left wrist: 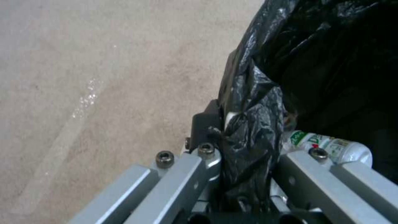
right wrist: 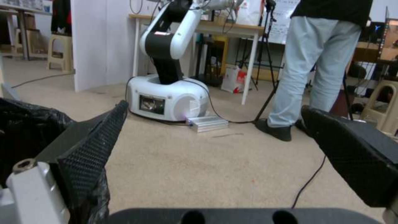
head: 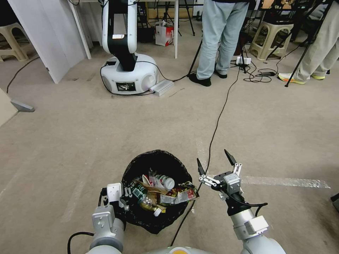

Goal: Pick up the trash bin, then pick up the garbage from the floor and place it into the trash bin.

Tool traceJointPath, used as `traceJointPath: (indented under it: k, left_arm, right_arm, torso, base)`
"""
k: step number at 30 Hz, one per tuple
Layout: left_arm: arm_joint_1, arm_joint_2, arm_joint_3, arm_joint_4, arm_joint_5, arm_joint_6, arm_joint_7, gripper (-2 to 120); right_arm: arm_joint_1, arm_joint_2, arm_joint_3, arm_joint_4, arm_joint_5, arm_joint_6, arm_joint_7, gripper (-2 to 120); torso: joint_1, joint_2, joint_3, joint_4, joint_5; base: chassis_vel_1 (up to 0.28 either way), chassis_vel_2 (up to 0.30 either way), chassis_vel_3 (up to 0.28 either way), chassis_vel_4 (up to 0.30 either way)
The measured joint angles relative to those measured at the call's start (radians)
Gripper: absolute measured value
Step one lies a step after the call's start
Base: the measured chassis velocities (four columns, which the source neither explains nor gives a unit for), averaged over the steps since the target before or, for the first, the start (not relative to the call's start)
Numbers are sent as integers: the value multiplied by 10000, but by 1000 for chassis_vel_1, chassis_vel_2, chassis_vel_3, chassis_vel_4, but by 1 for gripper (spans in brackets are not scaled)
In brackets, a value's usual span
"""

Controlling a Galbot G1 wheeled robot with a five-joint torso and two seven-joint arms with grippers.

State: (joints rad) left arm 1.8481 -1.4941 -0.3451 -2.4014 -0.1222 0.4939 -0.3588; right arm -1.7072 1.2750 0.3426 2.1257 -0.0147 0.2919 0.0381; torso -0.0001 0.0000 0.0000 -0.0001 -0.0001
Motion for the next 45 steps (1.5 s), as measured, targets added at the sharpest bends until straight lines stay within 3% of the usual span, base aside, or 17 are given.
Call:
traceJointPath:
  k: [11,30,45]
  left_arm:
    - [-687,59,-636,249,-2218,1422,-424,3]
    - [-2386,-81,-1659,2269,-3590,1615,-781,3]
    - [-2727,-192,-1713,2646,-3718,1609,-803,3]
  right_arm:
    - [-53,127,-114,-229,-159,211,-54,100]
    - [-328,337,-136,-392,-414,457,-174,100]
    - [-497,283,-83,-347,-486,561,-259,100]
  torso:
    - [0,0,0,1,0]
    - [0,0,0,2,0]
    - [0,0,0,1,0]
  base:
    - [0,0,0,0]
    - [0,0,0,0]
    - [0,0,0,0]
